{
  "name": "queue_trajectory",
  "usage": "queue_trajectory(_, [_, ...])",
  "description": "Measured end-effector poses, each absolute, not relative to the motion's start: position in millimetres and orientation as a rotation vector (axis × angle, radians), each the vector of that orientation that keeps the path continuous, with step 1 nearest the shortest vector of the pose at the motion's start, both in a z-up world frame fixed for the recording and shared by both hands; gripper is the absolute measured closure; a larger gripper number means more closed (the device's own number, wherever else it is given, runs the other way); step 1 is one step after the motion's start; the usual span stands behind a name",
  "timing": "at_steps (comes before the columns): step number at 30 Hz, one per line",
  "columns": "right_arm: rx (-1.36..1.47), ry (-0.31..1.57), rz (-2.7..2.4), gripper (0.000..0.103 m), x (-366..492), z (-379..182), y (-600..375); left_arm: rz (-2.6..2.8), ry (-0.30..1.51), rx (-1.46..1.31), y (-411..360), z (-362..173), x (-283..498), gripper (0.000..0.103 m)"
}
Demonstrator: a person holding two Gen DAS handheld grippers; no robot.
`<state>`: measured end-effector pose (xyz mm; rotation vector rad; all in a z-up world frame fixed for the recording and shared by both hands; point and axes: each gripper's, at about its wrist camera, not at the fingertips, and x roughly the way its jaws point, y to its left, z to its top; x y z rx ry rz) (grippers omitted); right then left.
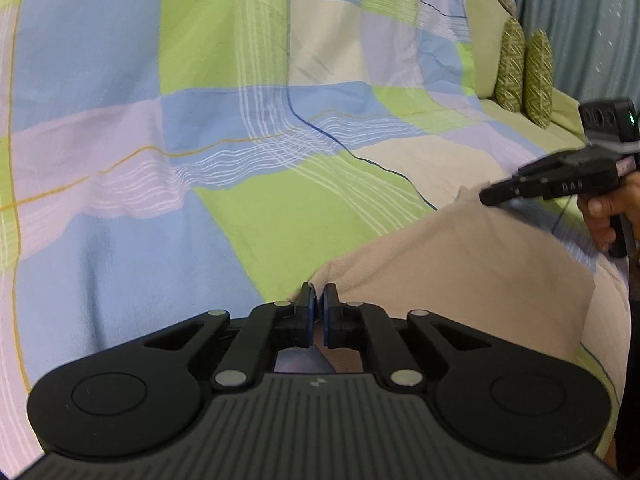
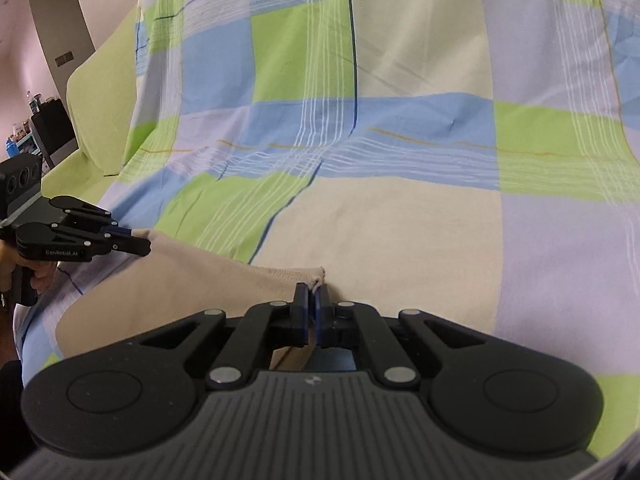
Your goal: Fold clothes
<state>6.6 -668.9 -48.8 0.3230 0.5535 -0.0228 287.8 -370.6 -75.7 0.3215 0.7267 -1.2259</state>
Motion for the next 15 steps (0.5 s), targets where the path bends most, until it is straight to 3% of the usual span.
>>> queue_trajectory(8, [0.265,0.475,-0.180,0.096,-17.2,-23.2,-659.3,-1.115,0.576,0.439,-334.1,-45.4,266.2,0.084])
queue_trajectory(10, [0.176,0.465,-0.156,0.094,-32.4,-12.3,-636.0,-1.165,0.484,0.561,-321.7,-39.3,234.0,0.067])
queue_trajectory(15, [-0.203,0.513,-0.114,0.092,-71.2,-27.1,-545.0,-1.281,0.191,0.969,-291.0,-56.5,118.7,0.064])
